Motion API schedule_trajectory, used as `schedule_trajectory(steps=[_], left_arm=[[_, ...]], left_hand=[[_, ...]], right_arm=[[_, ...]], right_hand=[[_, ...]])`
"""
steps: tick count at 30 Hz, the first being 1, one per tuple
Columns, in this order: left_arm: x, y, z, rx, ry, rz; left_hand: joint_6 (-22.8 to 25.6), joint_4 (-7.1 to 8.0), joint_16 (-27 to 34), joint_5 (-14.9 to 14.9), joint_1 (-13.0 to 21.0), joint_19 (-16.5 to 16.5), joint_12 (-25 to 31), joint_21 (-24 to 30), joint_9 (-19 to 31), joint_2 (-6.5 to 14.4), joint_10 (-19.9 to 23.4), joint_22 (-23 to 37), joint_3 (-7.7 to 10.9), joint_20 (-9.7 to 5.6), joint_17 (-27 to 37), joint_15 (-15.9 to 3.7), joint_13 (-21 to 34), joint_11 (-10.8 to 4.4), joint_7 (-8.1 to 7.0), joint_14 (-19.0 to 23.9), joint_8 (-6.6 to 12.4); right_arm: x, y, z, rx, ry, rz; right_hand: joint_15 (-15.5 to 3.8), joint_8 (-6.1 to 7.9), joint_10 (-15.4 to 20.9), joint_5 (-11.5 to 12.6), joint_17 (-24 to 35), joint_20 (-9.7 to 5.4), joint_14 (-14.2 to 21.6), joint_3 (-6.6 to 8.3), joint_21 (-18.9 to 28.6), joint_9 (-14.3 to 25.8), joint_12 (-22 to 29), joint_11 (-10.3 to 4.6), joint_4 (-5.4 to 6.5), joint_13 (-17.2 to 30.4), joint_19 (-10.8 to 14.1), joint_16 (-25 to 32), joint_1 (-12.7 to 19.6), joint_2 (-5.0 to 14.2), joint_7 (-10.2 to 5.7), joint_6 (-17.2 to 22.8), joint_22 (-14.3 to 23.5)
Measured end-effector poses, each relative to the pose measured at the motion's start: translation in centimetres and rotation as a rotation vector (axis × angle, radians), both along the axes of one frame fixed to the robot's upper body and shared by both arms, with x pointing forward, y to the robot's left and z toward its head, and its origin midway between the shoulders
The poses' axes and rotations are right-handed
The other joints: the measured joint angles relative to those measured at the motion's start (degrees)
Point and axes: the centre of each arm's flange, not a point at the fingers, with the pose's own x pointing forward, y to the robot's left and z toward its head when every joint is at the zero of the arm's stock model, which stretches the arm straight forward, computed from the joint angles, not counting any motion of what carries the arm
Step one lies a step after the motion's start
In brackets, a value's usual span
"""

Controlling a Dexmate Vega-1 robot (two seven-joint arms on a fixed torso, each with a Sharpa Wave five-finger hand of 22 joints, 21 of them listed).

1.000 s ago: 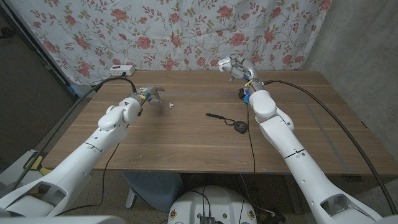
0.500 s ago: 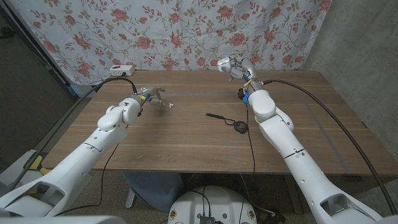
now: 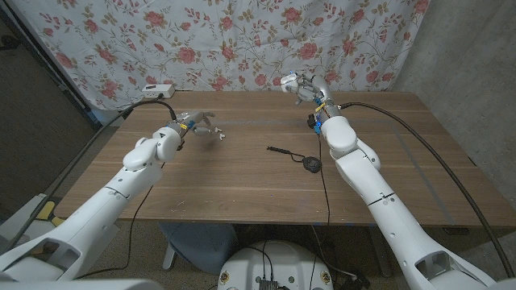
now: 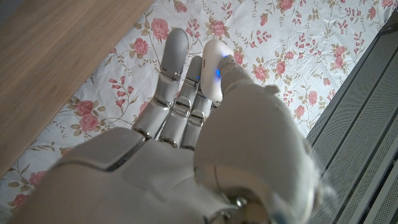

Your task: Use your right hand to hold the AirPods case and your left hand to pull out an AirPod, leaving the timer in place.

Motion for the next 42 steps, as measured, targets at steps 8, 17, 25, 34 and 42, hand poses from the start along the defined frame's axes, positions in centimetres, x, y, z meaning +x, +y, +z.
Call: schedule_trajectory(steps=[8,17,25,34,42], left_arm=[[-1.5,-0.1,0.9,-0.028,-0.075,-0.052],[-2.8,-0.3,1.6,-0.041,-0.134,-0.098],[-3.8,-0.3,1.9,-0.059,-0.178,-0.135],[-4.8,-0.3,1.9,-0.101,-0.229,-0.184],[-5.5,-0.3,1.8,-0.116,-0.255,-0.221]], left_hand=[[-0.43,0.65,0.0,-0.22,-1.84,0.0,-1.05,0.0,0.0,-0.37,-1.03,0.0,-0.64,0.01,-0.29,0.63,-0.68,0.41,0.0,-0.64,0.0],[-0.71,1.5,0.0,-0.63,-3.98,-0.22,-2.45,0.0,0.01,-0.86,-1.89,0.0,-1.51,0.23,-0.8,0.72,-1.46,0.77,-0.1,-1.34,0.0],[-1.02,1.97,0.0,-0.84,-5.38,-0.21,-3.29,0.0,0.01,-0.97,-2.86,0.0,-1.97,0.23,-0.86,0.95,-1.99,1.23,0.21,-1.57,0.0],[-1.43,2.74,0.0,-0.84,-7.84,-0.42,-4.49,0.0,0.01,-0.95,-4.84,0.0,-2.74,0.44,-1.06,1.43,-2.72,2.12,0.62,-2.05,0.0],[-2.25,3.55,0.0,-1.06,-10.56,-0.3,-5.47,0.0,0.01,-1.36,-5.84,0.0,-3.55,0.75,-1.05,1.74,-3.33,2.36,0.61,-2.36,-0.33]], right_arm=[[-0.3,0.6,-0.1,0.003,-0.006,-0.008],[-0.6,0.8,-0.1,-0.009,-0.005,-0.017],[-0.7,1.1,-0.2,-0.012,-0.002,-0.026],[-1.0,1.3,-0.7,0.001,0.0,-0.04],[-1.1,1.6,-0.9,0.011,-0.002,-0.048]], right_hand=[[0.0,0.0,-0.04,-0.01,0.05,0.0,0.0,0.0,0.0,0.0,-0.01,-0.04,0.0,0.0,0.0,0.0,0.0,0.0,0.0,0.0,0.0],[0.1,0.0,-0.05,-0.02,0.04,0.0,0.11,0.0,0.0,0.0,-0.22,-0.05,0.0,0.0,0.0,0.0,0.01,-0.01,0.0,0.0,0.0],[0.1,0.0,-0.05,-0.06,0.03,0.0,0.11,0.0,0.3,0.0,-0.25,-0.05,0.0,0.0,0.0,0.0,0.01,-0.02,0.0,0.0,0.0],[0.1,0.0,0.18,0.22,0.02,0.0,0.1,0.0,0.3,0.0,-0.01,0.18,0.0,0.0,0.0,0.0,0.01,-0.03,0.0,0.0,0.0],[0.01,0.0,0.18,0.22,0.02,0.0,0.01,0.0,0.3,0.0,0.0,0.17,0.01,0.0,0.0,0.0,0.07,-0.11,0.0,0.0,0.0]])
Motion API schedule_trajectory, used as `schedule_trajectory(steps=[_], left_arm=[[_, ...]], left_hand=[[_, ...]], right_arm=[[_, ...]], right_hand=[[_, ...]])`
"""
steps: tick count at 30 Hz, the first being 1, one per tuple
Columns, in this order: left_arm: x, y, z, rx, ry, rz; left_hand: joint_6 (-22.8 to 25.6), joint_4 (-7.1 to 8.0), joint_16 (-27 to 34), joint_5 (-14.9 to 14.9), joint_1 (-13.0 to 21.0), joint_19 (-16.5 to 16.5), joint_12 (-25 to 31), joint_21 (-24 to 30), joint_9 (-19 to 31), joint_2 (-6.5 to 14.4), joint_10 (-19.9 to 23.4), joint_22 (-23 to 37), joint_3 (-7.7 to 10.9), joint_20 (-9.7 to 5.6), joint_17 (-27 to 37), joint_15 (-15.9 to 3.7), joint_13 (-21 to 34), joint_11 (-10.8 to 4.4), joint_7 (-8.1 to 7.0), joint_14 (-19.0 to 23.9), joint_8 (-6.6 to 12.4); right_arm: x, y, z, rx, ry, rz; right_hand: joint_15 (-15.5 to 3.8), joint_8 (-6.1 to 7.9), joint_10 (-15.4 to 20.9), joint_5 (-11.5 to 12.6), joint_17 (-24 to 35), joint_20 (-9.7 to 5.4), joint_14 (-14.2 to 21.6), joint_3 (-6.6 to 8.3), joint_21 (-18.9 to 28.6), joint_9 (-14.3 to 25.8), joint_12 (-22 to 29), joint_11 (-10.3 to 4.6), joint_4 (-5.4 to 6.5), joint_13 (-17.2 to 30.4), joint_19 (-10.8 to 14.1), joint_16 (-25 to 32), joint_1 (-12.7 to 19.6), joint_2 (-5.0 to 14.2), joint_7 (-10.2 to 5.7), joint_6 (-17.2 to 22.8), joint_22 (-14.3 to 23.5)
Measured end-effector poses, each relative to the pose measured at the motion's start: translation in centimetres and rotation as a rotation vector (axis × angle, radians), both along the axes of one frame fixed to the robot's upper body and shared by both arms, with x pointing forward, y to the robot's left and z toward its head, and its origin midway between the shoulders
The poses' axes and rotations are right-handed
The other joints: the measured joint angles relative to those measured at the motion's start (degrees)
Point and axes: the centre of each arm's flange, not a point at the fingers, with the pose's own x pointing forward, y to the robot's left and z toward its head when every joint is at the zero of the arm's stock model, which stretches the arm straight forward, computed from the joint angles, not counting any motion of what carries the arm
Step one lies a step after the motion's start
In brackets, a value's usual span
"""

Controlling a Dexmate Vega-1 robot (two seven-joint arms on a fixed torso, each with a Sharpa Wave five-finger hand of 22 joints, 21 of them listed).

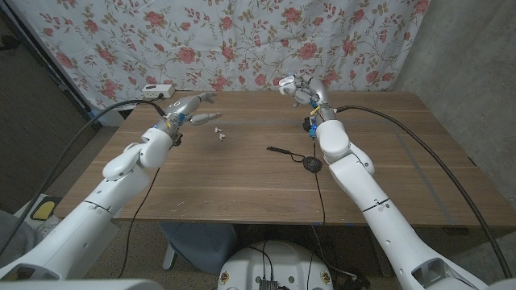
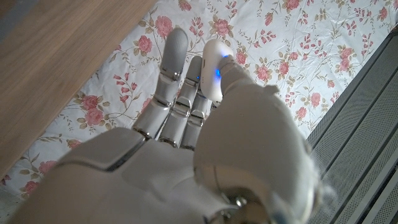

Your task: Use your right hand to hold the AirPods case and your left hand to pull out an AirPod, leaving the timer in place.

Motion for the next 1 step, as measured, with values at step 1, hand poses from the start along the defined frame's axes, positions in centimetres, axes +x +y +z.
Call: schedule_trajectory(steps=[1], left_arm=[[-0.08,0.02,-0.01,-0.004,-0.001,-0.007]], left_hand=[[0.0,0.09,0.0,0.0,0.0,0.0,0.0,0.0,0.0,0.0,0.0,0.0,-0.09,0.0,0.0,0.0,0.0,0.0,0.0,0.0,0.0]], right_arm=[[-0.02,0.09,-0.01,0.003,-0.001,0.0]], right_hand=[[0.0,0.0,0.0,0.0,0.0,0.0,0.0,0.0,0.0,0.0,0.0,0.0,0.0,0.0,0.0,0.0,0.0,0.0,0.0,0.0,0.0]])
